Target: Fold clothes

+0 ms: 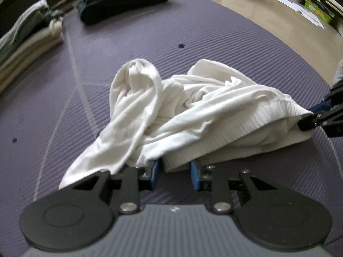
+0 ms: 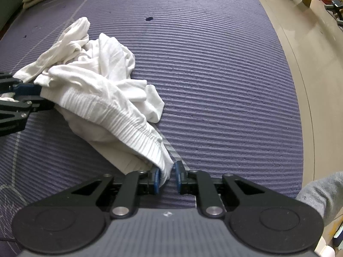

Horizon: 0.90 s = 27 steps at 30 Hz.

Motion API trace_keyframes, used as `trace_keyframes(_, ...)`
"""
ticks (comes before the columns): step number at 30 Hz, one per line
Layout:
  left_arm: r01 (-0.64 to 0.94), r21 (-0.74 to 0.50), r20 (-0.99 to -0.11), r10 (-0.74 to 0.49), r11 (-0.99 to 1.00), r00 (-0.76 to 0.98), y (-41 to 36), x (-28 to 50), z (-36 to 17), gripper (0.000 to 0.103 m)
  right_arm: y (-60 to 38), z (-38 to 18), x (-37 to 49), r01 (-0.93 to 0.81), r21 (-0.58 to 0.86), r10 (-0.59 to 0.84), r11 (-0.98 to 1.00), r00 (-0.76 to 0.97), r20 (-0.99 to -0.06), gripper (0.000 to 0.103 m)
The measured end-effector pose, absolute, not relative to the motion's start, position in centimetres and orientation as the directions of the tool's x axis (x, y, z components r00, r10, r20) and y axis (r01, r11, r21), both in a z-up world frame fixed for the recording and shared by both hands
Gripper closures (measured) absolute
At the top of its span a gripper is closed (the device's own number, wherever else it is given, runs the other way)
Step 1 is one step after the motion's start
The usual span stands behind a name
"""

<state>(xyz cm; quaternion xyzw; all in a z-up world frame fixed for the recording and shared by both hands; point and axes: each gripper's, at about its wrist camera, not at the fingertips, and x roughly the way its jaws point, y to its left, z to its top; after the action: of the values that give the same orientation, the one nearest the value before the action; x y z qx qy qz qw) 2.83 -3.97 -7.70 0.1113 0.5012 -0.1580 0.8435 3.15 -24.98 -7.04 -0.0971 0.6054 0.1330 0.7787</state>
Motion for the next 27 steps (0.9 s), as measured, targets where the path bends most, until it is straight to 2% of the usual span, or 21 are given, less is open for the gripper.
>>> trace_keyframes(3, 0.389, 0.047, -0.874, -0.15, 0.92, 0.461, -4.1, 3.2, -7.9, 0.07, -25.2, -7.0, 3.0, -0.319, 0.021, 0.1, 0.948, 0.236, -0.966, 0.087)
trace_keyframes(5, 0.394, 0.051, -0.871, -0.152, 0.918, 0.467, -4.1, 3.6, -8.0, 0.072, -25.5, -7.0, 3.1, -0.308, 0.047, 0.123, 0.95, 0.231, -0.965, 0.083)
trace_keyframes(6, 0.396, 0.051, -0.869, -0.155, 0.917, 0.47, -4.1, 3.7, -8.1, 0.088, -25.5, -7.0, 3.0, -0.306, 0.059, 0.133, 0.95, 0.227, -0.965, 0.074)
trace_keyframes(7, 0.4, 0.052, -0.867, -0.158, 0.915, 0.472, -4.0, 3.9, -8.1, 0.098, -25.5, -6.9, 2.9, -0.316, 0.077, 0.151, 0.946, 0.218, -0.964, 0.069)
trace_keyframes(8, 0.403, 0.052, -0.868, -0.158, 0.914, 0.471, -3.8, 4.0, -8.0, 0.102, -25.4, -6.9, 2.8, -0.323, 0.083, 0.157, 0.943, 0.211, -0.965, 0.071)
trace_keyframes(9, 0.393, 0.041, -0.869, -0.162, 0.919, 0.468, -3.4, 4.0, -7.7, 0.102, -25.3, -6.8, 2.8, -0.326, 0.08, 0.153, 0.942, 0.207, -0.966, 0.09)
trace_keyframes(10, 0.382, 0.029, -0.869, -0.165, 0.924, 0.466, -3.0, 4.0, -7.3, 0.102, -25.2, -6.7, 2.7, -0.329, 0.076, 0.149, 0.941, 0.203, -0.968, 0.101)
trace_keyframes(15, 0.366, 0.019, -0.842, -0.182, 0.931, 0.508, -2.0, 2.2, -3.7, 0.102, -24.5, -4.6, 1.6, -0.395, 0.048, 0.156, 0.917, 0.245, -0.957, 0.101)
trace_keyframes(27, 0.263, 0.034, -0.717, -0.16, 0.964, 0.679, 2.0, -1.1, 6.2, 0.102, -22.1, 6.4, -0.7, -0.459, 0.02, 0.242, 0.888, 0.432, -0.869, 0.101)
